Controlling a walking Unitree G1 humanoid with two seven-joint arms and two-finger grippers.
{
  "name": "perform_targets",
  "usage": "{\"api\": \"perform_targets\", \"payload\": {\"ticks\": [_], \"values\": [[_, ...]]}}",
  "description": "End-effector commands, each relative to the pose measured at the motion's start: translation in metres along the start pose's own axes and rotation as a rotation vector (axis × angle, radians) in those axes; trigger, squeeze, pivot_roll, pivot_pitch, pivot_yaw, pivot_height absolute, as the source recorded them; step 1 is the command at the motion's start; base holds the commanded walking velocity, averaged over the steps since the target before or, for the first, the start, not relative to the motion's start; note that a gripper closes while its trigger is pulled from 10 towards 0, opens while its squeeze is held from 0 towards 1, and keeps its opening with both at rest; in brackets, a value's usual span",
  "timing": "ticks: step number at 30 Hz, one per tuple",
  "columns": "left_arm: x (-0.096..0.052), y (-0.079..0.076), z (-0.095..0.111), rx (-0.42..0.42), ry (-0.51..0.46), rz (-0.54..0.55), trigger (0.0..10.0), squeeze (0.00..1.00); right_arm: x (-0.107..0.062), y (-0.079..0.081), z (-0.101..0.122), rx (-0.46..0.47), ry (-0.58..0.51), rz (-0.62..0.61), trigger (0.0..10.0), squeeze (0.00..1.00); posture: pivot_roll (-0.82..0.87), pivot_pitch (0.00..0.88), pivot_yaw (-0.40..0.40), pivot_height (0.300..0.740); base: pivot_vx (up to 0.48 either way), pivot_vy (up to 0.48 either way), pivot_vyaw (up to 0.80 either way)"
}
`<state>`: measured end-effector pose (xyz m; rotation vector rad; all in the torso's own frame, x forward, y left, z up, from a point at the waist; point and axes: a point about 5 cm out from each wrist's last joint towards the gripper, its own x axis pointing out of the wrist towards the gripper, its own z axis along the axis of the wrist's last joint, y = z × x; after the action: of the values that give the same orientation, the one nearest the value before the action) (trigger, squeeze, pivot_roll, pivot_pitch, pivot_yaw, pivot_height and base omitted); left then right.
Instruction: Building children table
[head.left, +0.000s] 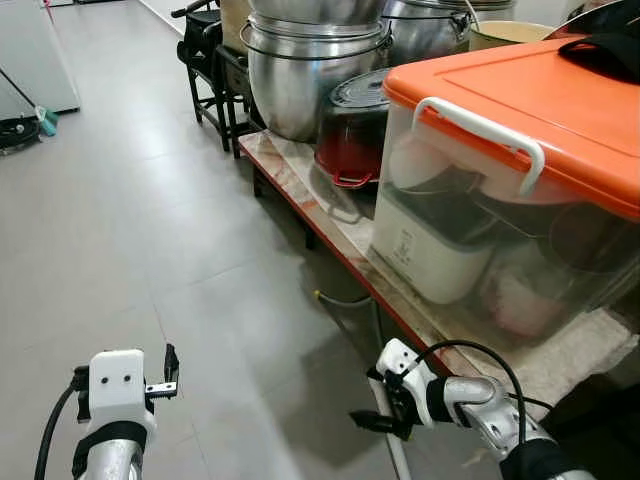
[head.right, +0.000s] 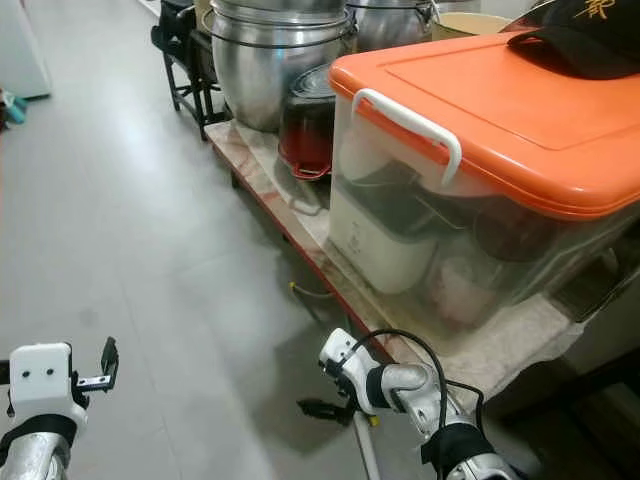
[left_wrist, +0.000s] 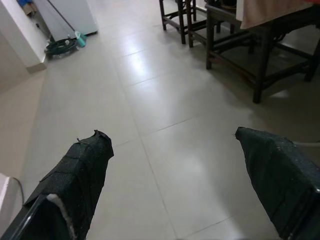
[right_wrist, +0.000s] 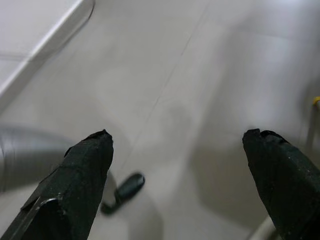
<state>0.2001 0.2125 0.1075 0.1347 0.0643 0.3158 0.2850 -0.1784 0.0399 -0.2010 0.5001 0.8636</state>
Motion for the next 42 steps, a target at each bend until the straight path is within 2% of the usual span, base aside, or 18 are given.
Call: {"api": "perform_targets", "payload": {"ticks": [1,2,3,7,9,11,14,15,16,17,25,27,29,30,31,36,41,42], "values": [[-0.002,0.001,-0.005,0.017,0.02,-0.004,10.0,0.0,-0.018,-0.014,-0.011,0.073,-0.002,-0.106,10.0,0.0,0.06,0.12,-0.029,0.74,0.0,0.0,0.0],[-0.001,0.001,-0.005,0.018,0.021,-0.005,10.0,0.0,-0.022,-0.013,-0.008,0.046,-0.045,-0.103,10.0,0.0,0.06,0.12,-0.026,0.74,0.0,0.0,0.0],[-0.001,0.002,-0.006,0.019,0.022,-0.005,10.0,0.0,-0.03,-0.017,-0.003,0.016,-0.102,-0.166,10.0,0.0,0.05,0.122,-0.023,0.74,0.0,0.0,0.0],[0.0,0.002,-0.006,0.021,0.022,-0.006,10.0,0.0,-0.033,-0.019,0.0,-0.018,-0.117,-0.22,10.0,0.0,0.05,0.12,-0.016,0.74,0.0,0.0,0.0],[0.002,0.001,-0.006,0.021,0.02,-0.009,10.0,0.0,-0.038,-0.027,-0.005,-0.071,-0.078,-0.401,10.0,0.0,0.04,0.119,-0.013,0.74,0.0,0.0,0.0],[0.003,0.001,-0.006,0.021,0.019,-0.009,10.0,0.0,-0.036,-0.029,-0.005,-0.073,-0.072,-0.478,10.0,0.0,0.04,0.118,-0.009,0.74,0.0,0.0,0.0],[0.004,0.001,-0.005,0.02,0.018,-0.008,10.0,0.0,-0.034,-0.03,-0.005,-0.064,-0.074,-0.509,10.0,0.0,0.04,0.118,-0.009,0.74,0.0,0.0,0.0],[0.004,0.0,-0.005,0.02,0.017,-0.008,10.0,0.0,-0.022,-0.029,0.001,-0.016,-0.095,-0.533,10.0,0.0,0.05,0.116,-0.011,0.74,0.0,0.0,0.0],[0.004,0.0,-0.005,0.02,0.017,-0.008,10.0,0.0,-0.022,-0.029,0.001,-0.016,-0.095,-0.533,10.0,0.0,0.05,0.116,-0.011,0.74,0.0,0.0,0.0],[0.004,0.0,-0.005,0.02,0.017,-0.01,10.0,0.0,-0.009,-0.026,0.007,0.026,-0.115,-0.528,10.0,0.0,0.05,0.116,-0.011,0.74,0.0,0.0,0.0],[-0.004,0.002,-0.008,0.018,0.028,-0.007,10.0,0.0,0.014,-0.032,0.028,0.052,-0.133,-0.568,10.0,0.0,0.06,0.133,-0.022,0.74,0.0,0.0,0.0],[-0.004,0.002,-0.008,0.018,0.028,-0.007,10.0,0.0,0.014,-0.032,0.028,0.052,-0.133,-0.568,10.0,0.0,0.06,0.133,-0.022,0.74,0.0,0.0,0.0],[-0.006,0.002,-0.009,0.018,0.034,-0.006,10.0,0.0,0.035,-0.024,0.038,0.06,-0.112,-0.548,10.0,0.0,0.08,0.158,-0.018,0.74,0.0,0.0,0.0],[-0.006,0.002,-0.009,0.018,0.034,-0.006,10.0,0.0,0.035,-0.024,0.038,0.06,-0.112,-0.548,10.0,0.0,0.08,0.158,-0.018,0.74,0.0,0.0,0.0],[-0.007,0.001,-0.009,0.018,0.037,-0.006,10.0,0.0,0.049,-0.016,0.046,0.059,-0.099,-0.527,10.0,0.0,0.08,0.168,-0.021,0.74,0.0,0.0,0.0],[-0.008,0.001,-0.008,0.018,0.036,-0.006,10.0,0.0,0.057,-0.011,0.05,0.054,-0.085,-0.512,10.0,0.0,0.08,0.181,-0.022,0.74,0.0,0.0,0.0],[-0.013,0.005,-0.004,0.021,0.036,-0.005,10.0,0.0,0.073,-0.006,0.082,0.083,-0.128,-0.482,10.0,0.0,0.09,0.215,-0.026,0.74,0.0,0.0,0.0],[-0.013,0.005,-0.004,0.021,0.036,-0.005,10.0,0.0,0.073,-0.006,0.082,0.083,-0.128,-0.482,10.0,0.0,0.09,0.215,-0.026,0.74,0.0,0.0,0.0]]}}
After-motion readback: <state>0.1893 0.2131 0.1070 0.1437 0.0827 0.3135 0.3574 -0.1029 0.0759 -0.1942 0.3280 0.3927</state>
